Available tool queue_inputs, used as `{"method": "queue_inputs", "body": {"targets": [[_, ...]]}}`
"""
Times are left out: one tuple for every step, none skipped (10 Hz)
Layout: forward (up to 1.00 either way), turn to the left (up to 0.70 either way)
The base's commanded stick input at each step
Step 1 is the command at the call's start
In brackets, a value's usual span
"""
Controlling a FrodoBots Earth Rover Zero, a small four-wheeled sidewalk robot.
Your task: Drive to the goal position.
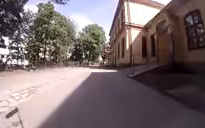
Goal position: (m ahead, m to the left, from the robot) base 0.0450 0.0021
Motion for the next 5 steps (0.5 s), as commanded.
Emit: {"method": "queue_inputs", "body": {"targets": [[0.0,0.0],[0.0,0.0],[0.0,0.0],[0.0,0.0],[0.0,0.0]]}}
